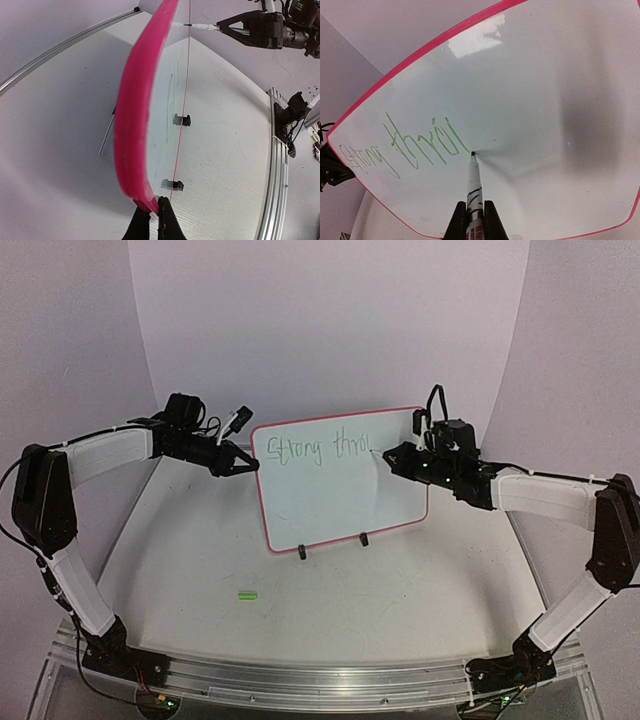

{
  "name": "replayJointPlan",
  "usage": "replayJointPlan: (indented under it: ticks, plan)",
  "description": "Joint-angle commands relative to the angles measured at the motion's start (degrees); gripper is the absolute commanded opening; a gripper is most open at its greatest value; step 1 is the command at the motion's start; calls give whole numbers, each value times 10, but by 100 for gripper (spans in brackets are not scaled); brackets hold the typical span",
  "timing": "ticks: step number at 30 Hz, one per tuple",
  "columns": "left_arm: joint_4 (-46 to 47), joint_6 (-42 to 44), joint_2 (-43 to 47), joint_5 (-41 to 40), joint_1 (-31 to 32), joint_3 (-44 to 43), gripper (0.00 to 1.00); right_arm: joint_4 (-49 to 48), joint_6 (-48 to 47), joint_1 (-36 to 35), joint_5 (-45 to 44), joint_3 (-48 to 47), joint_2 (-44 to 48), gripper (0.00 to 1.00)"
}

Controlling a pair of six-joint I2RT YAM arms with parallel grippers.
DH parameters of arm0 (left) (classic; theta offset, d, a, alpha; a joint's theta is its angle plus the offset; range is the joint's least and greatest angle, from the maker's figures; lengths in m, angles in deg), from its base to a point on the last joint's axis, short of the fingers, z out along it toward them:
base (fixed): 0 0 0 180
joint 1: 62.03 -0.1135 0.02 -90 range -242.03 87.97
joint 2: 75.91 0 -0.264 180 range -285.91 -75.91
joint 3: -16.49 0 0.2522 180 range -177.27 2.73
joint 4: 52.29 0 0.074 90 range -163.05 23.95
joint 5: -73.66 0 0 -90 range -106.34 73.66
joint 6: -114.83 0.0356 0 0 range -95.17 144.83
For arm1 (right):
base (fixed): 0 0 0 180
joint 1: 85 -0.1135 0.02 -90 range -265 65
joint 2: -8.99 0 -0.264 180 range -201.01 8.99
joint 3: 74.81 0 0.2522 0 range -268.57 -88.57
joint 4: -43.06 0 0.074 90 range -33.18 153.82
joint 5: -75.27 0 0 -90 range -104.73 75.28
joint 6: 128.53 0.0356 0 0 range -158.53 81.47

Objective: Write a sentence on the whiteboard
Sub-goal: Write a sentence at the center of the board.

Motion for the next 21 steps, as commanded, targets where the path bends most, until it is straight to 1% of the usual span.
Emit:
replayJointPlan:
  ticks: [1,11,21]
  plan:
    - [-54,46,1,-45,13,4,0,7,-18,3,-30,-43,17,0]
    - [-54,47,4,-46,13,5,0,13,-29,2,-32,-70,4,0]
    - [-54,47,4,-46,13,4,0,15,-18,2,-28,-40,7,0]
